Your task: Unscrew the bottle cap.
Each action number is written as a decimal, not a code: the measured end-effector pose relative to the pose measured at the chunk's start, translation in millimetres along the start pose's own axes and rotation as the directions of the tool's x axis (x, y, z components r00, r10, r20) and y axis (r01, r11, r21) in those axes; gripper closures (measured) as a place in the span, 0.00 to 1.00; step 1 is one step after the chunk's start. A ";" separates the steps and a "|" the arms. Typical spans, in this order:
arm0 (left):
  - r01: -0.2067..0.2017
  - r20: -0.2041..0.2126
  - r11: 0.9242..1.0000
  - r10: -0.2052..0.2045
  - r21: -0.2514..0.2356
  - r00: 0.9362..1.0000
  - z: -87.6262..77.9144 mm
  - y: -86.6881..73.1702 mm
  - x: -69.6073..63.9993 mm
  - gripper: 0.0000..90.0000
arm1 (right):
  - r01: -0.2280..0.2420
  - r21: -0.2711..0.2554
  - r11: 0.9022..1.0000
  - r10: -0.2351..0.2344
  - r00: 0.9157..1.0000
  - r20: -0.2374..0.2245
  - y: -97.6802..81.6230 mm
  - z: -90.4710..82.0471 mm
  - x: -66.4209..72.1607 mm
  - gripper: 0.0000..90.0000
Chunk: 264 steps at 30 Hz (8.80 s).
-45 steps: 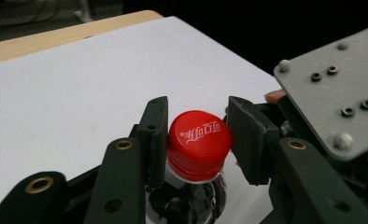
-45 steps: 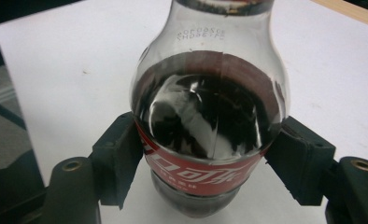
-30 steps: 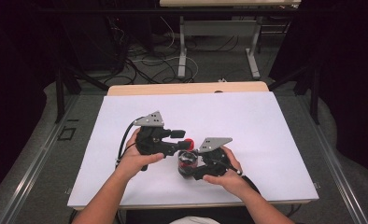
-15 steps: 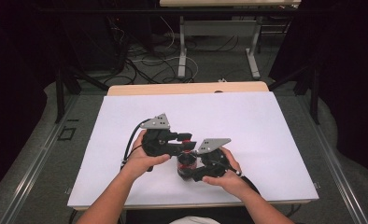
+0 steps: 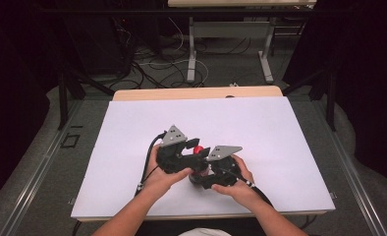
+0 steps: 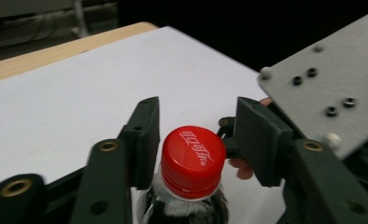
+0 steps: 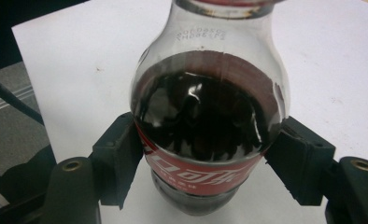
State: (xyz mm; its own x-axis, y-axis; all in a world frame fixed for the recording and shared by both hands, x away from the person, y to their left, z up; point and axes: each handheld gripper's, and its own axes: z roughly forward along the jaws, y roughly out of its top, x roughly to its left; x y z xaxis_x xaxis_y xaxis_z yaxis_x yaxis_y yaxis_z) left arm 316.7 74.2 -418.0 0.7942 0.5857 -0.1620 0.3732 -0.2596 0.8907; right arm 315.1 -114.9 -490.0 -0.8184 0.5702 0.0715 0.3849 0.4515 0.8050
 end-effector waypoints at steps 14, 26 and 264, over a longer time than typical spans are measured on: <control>-0.083 0.217 0.996 0.073 0.036 0.974 -14.5 0.2 34.0 0.55 | 0.028 0.004 1.000 -0.028 0.998 -0.055 1.0 -0.3 0.9 0.34; -0.097 0.250 0.994 0.080 0.056 0.965 -2.2 -1.6 27.2 0.68 | 0.059 -0.001 0.998 -0.059 0.996 -0.066 1.3 1.0 5.7 0.34; 0.196 -0.255 0.980 -0.181 0.036 0.950 -30.9 -47.8 72.9 0.69 | -0.051 -0.063 0.997 0.062 0.982 0.178 -7.9 -11.7 -29.5 0.34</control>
State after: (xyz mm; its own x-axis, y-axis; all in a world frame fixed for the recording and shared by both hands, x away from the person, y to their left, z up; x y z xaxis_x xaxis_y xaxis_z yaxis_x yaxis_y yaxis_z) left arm 341.9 152.9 -459.2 0.5650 0.7988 -0.2066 0.5383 -0.1670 0.8261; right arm 331.2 -143.4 -491.6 -0.7040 0.7100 0.0152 0.3985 0.3773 0.8359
